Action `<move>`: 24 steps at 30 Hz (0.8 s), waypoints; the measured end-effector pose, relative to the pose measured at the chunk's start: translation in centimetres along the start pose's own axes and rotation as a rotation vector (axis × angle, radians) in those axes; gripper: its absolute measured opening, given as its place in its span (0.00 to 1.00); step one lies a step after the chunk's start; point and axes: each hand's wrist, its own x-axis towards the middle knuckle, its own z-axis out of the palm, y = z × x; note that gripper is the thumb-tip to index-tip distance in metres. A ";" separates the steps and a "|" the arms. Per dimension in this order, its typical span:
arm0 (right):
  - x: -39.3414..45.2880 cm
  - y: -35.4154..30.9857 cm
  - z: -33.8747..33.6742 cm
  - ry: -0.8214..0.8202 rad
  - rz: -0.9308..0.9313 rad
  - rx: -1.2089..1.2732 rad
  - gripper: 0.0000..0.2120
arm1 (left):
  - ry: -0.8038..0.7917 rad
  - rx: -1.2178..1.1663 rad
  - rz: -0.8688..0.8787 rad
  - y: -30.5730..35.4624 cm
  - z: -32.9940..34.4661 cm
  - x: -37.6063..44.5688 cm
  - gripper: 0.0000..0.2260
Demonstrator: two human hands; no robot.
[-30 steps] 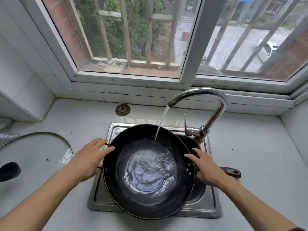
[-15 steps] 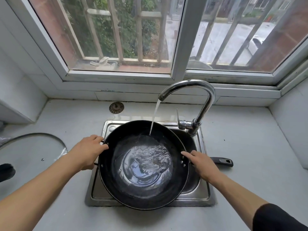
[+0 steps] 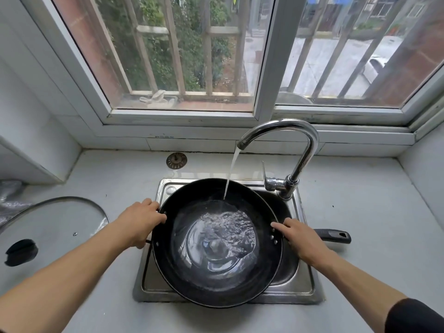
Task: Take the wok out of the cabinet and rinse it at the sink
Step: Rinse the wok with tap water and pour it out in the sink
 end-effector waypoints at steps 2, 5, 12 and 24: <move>-0.3 0.1 -0.9 0.024 0.000 0.013 0.35 | -0.009 -0.023 0.012 0.0 0.2 0.3 0.34; -1.0 0.4 -2.7 0.068 0.003 -0.025 0.34 | 0.007 -0.074 0.031 0.0 0.5 0.6 0.36; -3.1 0.4 -7.0 0.174 0.038 -0.058 0.30 | 0.079 -0.157 0.066 0.9 1.2 0.9 0.38; -6.4 0.5 -11.5 0.286 0.073 -0.149 0.30 | 0.163 -0.215 0.185 2.0 0.4 2.6 0.38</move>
